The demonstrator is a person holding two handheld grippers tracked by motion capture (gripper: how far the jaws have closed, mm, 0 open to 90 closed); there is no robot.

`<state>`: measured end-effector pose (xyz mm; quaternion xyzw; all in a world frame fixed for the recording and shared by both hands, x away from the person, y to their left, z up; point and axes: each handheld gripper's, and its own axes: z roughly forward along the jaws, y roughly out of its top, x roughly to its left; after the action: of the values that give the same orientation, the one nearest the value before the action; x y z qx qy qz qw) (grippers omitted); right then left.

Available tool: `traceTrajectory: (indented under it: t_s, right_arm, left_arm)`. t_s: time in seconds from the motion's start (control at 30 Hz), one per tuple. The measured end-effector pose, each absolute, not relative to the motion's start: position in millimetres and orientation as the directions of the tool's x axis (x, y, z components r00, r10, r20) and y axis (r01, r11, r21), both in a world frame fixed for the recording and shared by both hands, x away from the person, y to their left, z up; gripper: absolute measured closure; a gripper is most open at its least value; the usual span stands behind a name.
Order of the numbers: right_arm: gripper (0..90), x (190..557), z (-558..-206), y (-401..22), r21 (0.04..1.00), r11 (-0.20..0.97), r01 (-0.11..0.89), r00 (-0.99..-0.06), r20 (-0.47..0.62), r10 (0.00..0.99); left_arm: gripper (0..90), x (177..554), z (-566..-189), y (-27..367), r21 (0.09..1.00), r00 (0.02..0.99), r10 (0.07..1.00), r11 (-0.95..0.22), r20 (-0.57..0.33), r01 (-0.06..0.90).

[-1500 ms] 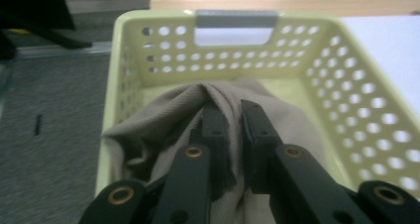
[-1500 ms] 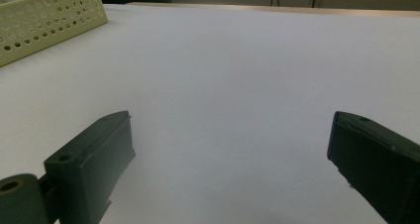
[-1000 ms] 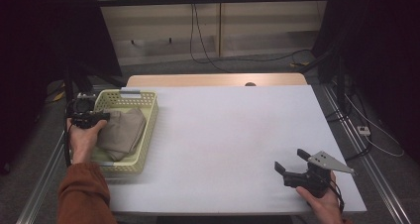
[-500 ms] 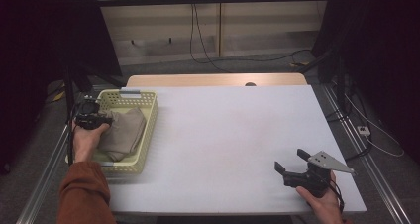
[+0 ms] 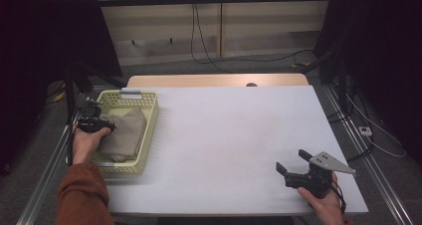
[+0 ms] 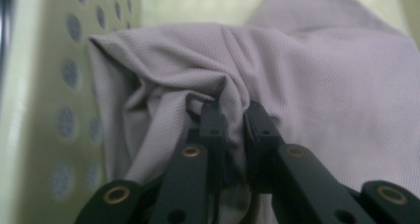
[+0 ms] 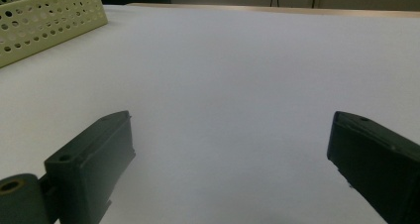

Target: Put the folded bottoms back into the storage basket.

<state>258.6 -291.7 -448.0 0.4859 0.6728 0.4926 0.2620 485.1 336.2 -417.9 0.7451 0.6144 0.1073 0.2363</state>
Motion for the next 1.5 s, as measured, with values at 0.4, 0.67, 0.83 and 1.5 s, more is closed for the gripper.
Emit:
traceTrajectory:
  t_s: [0.4, 0.67, 0.83, 1.5]
  right_arm:
    - [3.8, 259, -448, -292, 0.918, 0.038, 0.395, -0.384, 0.127, 0.914]
    - [3.8, 259, -448, -292, 0.919, 0.038, 0.393, -0.386, 0.127, 0.914]
    - [3.8, 259, -448, -292, 0.917, 0.039, 0.397, -0.385, 0.128, 0.914]
    - [3.7, 260, -449, -292, 0.916, 0.042, 0.398, -0.386, 0.126, 0.914]
  left_arm:
    - [81.0, 493, -425, 319, 0.549, 0.25, 0.956, -0.127, -0.155, 0.826]
    - [80.6, 491, -424, 332, 0.517, 0.231, 0.972, -0.178, -0.038, 0.837]
    - [80.3, 494, -426, 334, 0.53, 0.228, 0.973, -0.172, -0.041, 0.83]
    - [59.7, 465, -390, 329, 0.664, 0.299, 0.953, -0.19, -0.052, 0.723]
